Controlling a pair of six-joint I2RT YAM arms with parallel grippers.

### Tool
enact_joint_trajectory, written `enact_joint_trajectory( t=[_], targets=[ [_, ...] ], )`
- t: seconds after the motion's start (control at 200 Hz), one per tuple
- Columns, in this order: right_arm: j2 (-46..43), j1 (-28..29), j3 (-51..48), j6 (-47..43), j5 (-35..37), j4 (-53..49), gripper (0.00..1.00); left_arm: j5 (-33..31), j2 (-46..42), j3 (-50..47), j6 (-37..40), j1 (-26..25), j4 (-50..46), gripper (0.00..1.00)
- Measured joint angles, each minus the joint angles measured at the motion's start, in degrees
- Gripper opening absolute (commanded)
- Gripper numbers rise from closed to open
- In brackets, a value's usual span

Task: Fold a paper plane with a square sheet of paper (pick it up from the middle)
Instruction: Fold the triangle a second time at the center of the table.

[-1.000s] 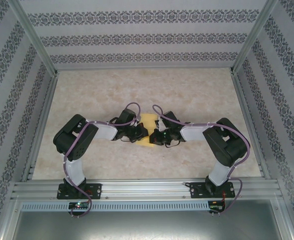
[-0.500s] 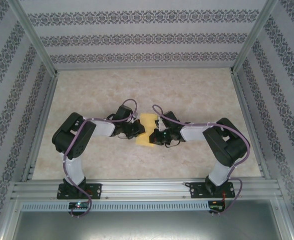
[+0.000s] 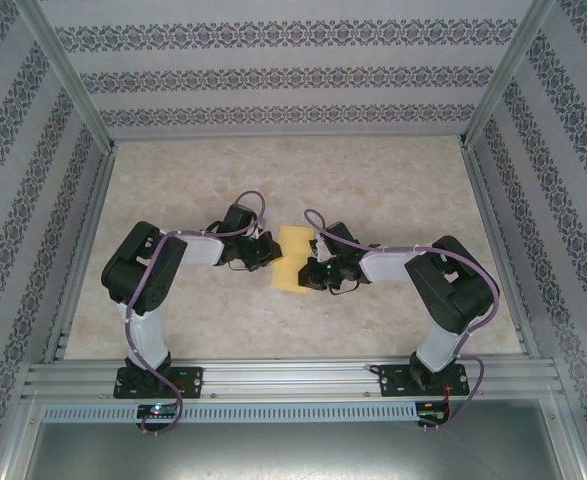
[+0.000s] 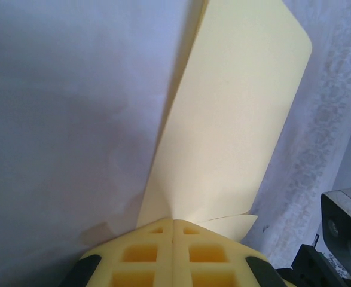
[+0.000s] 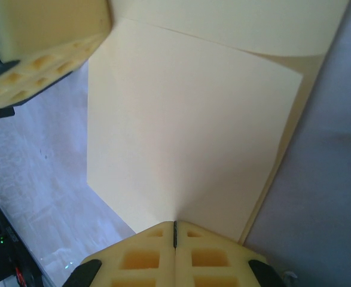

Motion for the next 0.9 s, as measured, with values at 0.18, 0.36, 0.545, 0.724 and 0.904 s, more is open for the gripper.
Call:
enact_joint_trajectory(
  t=[0.18,0.36,0.545,0.724,0.904],
  targets=[
    [0.0,0.0,0.0,0.0,0.0,0.0,0.00,0.1,0.0,0.0,0.6,2.1,0.1,0.02],
    [0.0,0.0,0.0,0.0,0.0,-0.1,0.00,-0.1,-0.5,0.3,1.1,2.5,-1.0,0.04],
    [0.0,0.0,0.1,0.0,0.0,-0.1,0.00,0.2,-4.9,0.4,1.7,2.1,-3.1,0.04],
    [0.0,0.0,0.1,0.0,-0.1,-0.1,0.00,2.4,-5.9,0.4,1.7,0.0,-2.6,0.03],
    [0.0,0.0,0.1,0.0,-0.1,-0.1,0.00,5.0,-1.7,0.4,1.6,-1.3,0.3,0.02]
  ],
)
